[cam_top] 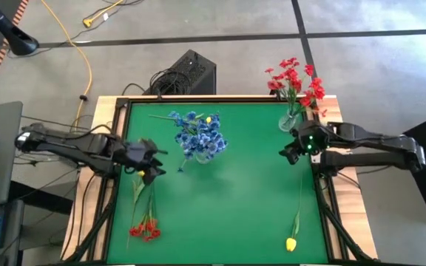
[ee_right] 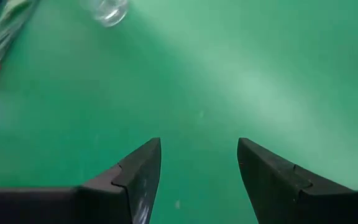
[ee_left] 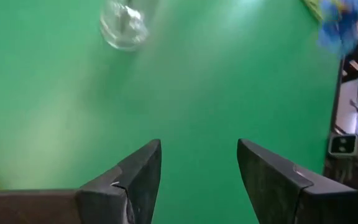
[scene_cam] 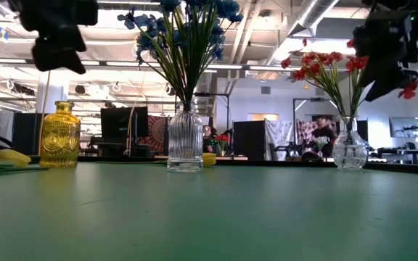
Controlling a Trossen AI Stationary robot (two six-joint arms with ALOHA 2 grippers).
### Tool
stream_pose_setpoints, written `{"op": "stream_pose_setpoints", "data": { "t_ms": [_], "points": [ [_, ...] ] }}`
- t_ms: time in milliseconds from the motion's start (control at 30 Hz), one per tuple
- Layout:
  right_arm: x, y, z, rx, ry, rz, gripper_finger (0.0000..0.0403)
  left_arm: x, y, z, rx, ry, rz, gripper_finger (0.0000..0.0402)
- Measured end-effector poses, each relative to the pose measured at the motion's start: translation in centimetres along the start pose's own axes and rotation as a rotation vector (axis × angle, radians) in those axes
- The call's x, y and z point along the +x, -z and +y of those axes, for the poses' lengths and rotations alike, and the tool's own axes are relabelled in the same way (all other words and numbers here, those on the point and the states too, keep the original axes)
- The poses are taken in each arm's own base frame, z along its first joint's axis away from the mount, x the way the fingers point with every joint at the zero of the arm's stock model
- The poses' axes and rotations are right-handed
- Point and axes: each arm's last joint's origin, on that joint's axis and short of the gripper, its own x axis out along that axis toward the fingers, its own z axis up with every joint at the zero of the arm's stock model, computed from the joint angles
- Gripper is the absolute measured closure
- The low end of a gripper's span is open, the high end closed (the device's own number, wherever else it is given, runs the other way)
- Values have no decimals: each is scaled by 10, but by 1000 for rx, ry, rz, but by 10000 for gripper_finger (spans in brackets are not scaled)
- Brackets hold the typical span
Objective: Sort flowers into vase by color
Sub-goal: Put the red flowers into the right transparent vase
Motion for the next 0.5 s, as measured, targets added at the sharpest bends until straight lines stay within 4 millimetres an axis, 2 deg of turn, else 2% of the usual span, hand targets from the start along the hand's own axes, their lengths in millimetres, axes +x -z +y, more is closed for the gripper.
{"op": "stream_pose_setpoints", "data": {
  "t_ms": [233,500],
  "points": [
    [3,6,17,-85,-40,37,163,18,24,-24,-40,8,139,203],
    [14,11,28,-168,-10,77,163,45,51,-41,-197,-78,316,203]
  ]
}}
